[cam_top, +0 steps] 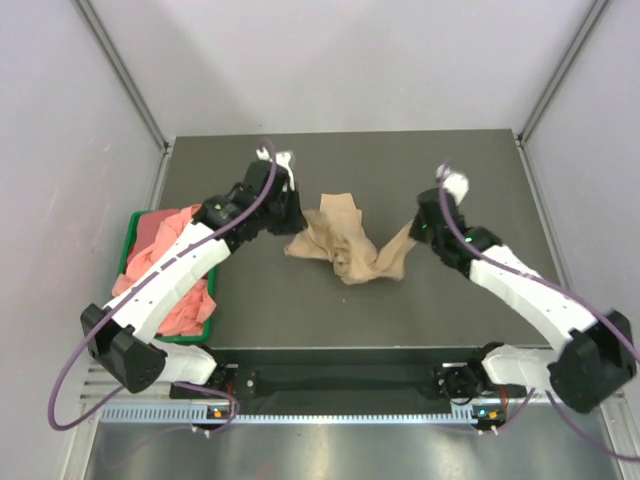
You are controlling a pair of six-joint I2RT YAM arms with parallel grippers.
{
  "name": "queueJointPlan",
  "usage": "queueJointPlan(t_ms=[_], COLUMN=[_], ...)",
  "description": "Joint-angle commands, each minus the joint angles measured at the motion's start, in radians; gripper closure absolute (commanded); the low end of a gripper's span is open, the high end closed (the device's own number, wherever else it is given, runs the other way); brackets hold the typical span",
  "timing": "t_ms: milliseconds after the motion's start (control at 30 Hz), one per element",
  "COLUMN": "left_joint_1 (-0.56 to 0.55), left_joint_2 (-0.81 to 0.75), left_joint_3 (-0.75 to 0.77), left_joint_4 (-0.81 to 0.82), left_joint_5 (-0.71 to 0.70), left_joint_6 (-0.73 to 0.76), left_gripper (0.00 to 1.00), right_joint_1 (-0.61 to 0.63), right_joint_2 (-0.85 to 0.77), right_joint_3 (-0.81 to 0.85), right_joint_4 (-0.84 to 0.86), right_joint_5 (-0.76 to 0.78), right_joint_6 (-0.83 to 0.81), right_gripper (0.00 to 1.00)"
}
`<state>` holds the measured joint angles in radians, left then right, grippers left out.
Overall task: Fold and stack the t-shirts
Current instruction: Flatten the tshirt out
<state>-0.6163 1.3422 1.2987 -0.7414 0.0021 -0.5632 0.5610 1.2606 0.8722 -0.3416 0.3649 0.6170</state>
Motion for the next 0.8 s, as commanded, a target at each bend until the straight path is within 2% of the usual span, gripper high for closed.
queueJointPlan(t_ms=[0, 167, 367, 467, 633, 733, 767], left_joint_1=[-0.002, -0.002, -0.002, -0.002, -0.002, -0.002, -0.002], left_joint_2=[-0.011, -0.054, -0.118, -0.172, -0.225, -0.183, -0.163], left_joint_3=[0.167, 0.177, 0.03, 0.011, 0.137, 0.261, 0.28], left_joint_4=[-0.11, -0.127, -0.13, -0.122, -0.113, -0.09, -0.078], left_joint_5=[-0.099, -0.168, -0.198, -0.205, -0.205, -0.168, -0.175], left_joint_6=[0.06, 0.065, 0.036, 0.032, 0.066, 0.094, 0.1], left_gripper=[1.0, 1.0, 1.0, 1.0, 1.0, 1.0, 1.0], right_joint_1=[-0.068, -0.148, -0.191, -0.21, -0.236, -0.236, -0.237], right_joint_2=[-0.147, -0.282, -0.355, -0.382, -0.392, -0.392, -0.391], right_joint_3=[0.14, 0.24, 0.209, 0.212, 0.365, 0.444, 0.444], right_joint_4=[-0.177, -0.295, -0.378, -0.395, -0.41, -0.337, -0.248], right_joint_5=[0.236, 0.278, 0.273, 0.281, 0.278, 0.237, 0.22], right_joint_6=[-0.042, -0.071, -0.037, -0.033, -0.034, -0.057, -0.074], right_gripper=[1.0, 1.0, 1.0, 1.0, 1.0, 1.0, 1.0])
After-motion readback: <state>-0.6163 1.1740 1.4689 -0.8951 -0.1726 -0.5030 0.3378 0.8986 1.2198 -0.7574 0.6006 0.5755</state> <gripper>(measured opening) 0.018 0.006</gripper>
